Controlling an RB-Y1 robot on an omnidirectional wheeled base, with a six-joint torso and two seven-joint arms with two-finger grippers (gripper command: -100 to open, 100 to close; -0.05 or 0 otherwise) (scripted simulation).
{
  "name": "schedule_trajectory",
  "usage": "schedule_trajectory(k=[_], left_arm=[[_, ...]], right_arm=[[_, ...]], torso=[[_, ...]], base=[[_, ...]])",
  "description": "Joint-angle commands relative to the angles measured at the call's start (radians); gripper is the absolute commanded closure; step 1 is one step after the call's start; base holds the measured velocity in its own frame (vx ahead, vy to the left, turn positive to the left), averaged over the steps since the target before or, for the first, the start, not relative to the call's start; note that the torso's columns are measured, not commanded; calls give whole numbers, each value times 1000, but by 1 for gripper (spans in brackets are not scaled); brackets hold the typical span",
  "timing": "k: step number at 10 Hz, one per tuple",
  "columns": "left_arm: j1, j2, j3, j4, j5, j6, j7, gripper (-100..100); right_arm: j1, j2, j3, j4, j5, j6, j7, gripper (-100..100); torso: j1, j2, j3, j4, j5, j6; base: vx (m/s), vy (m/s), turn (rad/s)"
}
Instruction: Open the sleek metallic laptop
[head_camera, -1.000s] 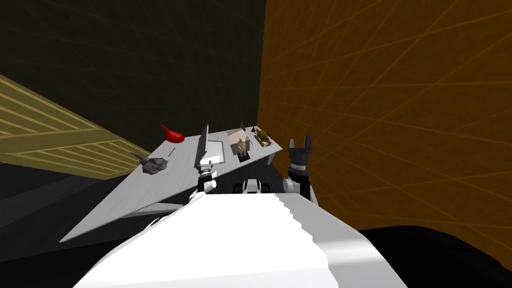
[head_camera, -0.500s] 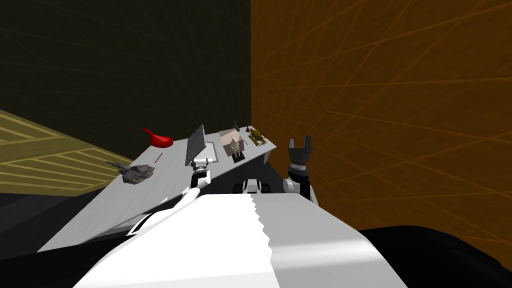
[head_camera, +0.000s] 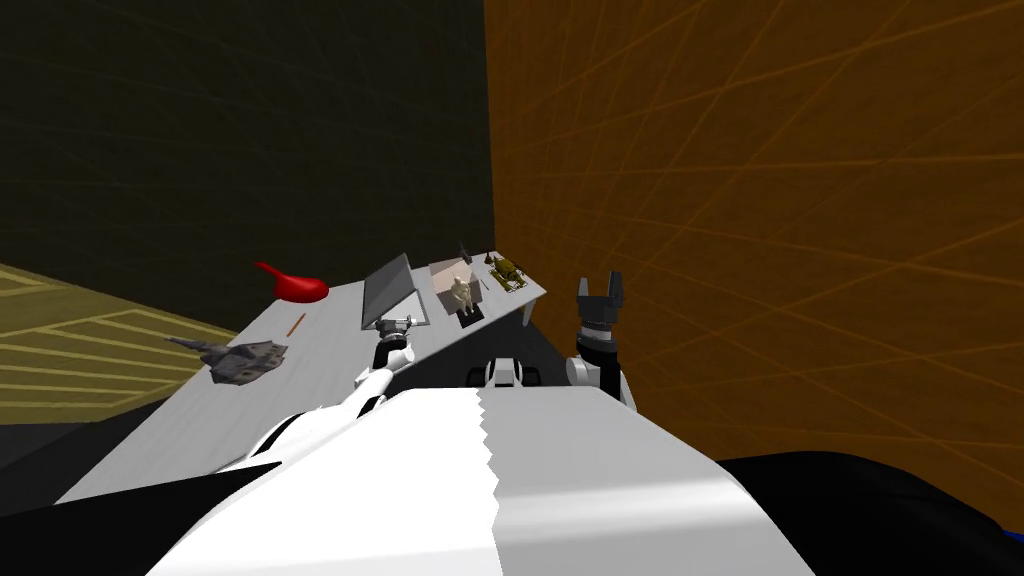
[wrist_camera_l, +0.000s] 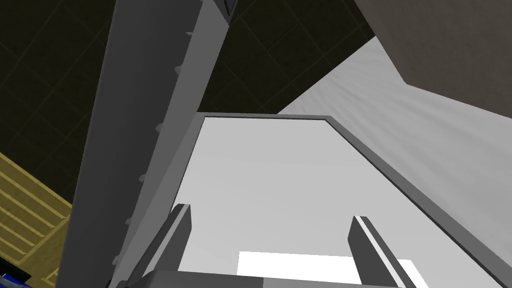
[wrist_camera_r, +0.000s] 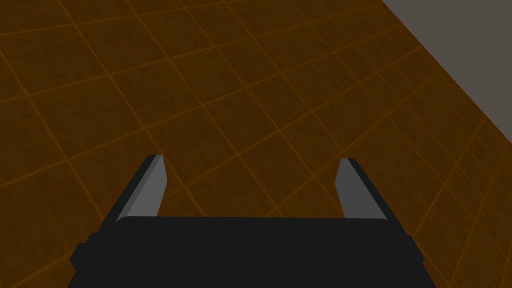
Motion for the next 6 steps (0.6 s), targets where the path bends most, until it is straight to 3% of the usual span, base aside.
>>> schedule_trajectory(k=[1,2,3,4,6], left_arm=[[-18,37,11,15,4,70,23,-100],[-40,71,20,35,8,100,44,-100],[-40,71,20,35,8,123,44,-100],[-61,105,29,56,11,154,64,-100],[-61,105,29,56,11,189,64,-100]], right_arm=[[0,0,0,0,0,0,0,0],[0,0,0,0,0,0,0,0],[0,0,0,0,0,0,0,0],[0,0,0,0,0,0,0,0],[0,0,0,0,0,0,0,0]], torso=[[0,0,0,0,0,1],[-1,0,0,0,0,0],[-3,0,0,1,-1,1],[-3,1,0,0,-1,1],[-3,1,1,1,-1,1]], base=[[2,-18,-96],[4,-25,-139],[7,-20,-107],[7,-28,-204],[4,-13,-58]])
